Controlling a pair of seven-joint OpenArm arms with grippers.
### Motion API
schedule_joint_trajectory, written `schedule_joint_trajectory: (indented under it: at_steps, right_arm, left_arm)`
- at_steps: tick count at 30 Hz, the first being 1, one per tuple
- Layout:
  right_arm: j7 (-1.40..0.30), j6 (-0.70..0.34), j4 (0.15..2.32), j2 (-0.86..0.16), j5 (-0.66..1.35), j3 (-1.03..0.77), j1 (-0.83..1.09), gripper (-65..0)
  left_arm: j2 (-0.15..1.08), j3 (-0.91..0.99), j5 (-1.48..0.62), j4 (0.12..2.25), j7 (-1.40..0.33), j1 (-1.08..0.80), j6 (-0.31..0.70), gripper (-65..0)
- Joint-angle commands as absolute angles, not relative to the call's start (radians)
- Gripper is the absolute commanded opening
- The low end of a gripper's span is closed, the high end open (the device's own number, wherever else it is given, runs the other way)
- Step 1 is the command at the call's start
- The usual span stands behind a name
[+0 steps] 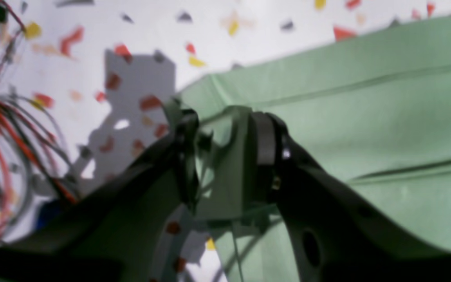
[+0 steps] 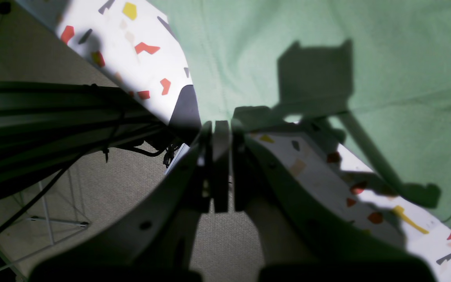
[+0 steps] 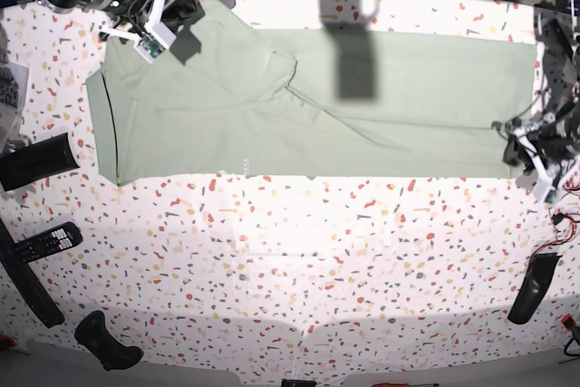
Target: Fold the T-shirt properly
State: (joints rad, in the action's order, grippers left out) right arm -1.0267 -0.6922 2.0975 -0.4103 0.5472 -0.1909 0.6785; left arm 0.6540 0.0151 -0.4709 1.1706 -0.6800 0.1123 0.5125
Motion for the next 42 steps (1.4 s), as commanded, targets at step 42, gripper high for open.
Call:
schedule_joint_trajectory:
  at_steps: [42]
  right_arm:
    - [-1.014, -0.698, 2.119, -0.418, 0.558, -0.196, 0.679, -65.0]
  left_arm:
    - [0.682, 0.025, -0.36, 1.361, -0.615, 0.019, 0.47, -52.4]
